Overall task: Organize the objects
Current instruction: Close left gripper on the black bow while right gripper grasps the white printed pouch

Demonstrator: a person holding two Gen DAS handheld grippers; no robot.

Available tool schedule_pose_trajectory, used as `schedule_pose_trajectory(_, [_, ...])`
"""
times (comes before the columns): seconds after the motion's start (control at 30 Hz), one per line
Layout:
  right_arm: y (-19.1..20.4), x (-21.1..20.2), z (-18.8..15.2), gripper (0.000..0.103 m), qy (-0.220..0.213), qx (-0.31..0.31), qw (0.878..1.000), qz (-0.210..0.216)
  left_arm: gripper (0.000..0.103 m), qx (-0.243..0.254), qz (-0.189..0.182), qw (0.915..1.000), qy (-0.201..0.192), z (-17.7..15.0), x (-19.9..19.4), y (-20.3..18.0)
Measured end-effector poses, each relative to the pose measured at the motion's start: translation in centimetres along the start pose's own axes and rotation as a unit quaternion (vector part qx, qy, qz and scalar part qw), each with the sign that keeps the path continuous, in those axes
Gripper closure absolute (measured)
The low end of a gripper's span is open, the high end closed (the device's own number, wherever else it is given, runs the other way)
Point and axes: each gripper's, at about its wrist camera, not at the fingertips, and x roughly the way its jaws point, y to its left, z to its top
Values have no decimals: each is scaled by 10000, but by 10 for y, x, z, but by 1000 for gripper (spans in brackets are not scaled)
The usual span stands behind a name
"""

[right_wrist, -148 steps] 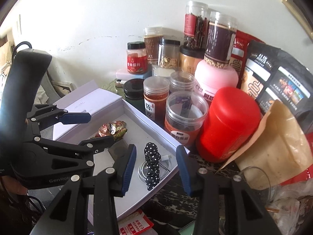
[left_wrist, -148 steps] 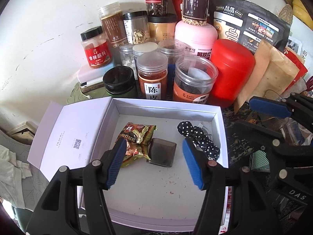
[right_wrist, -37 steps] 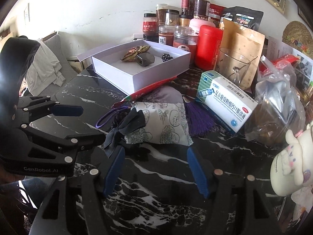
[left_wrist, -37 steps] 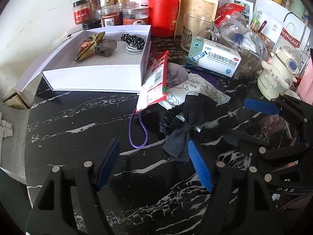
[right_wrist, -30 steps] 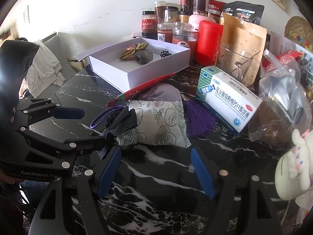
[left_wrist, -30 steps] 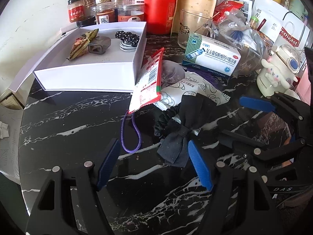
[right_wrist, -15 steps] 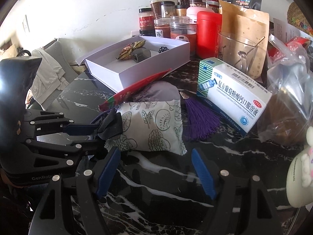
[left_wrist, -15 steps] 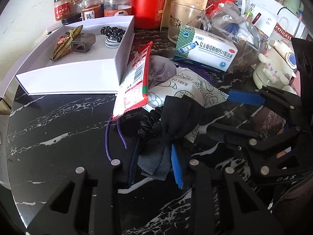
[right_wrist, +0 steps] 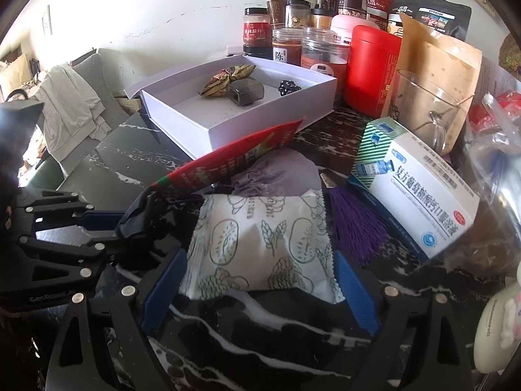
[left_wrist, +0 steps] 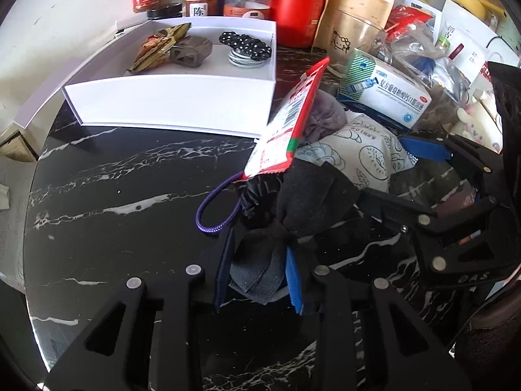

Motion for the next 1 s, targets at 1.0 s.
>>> schedule_pose_trajectory(1.0, [12, -39, -43, 35, 149, -10, 9999, -23, 75, 201, -139, 9997, 99, -42, -28, -15])
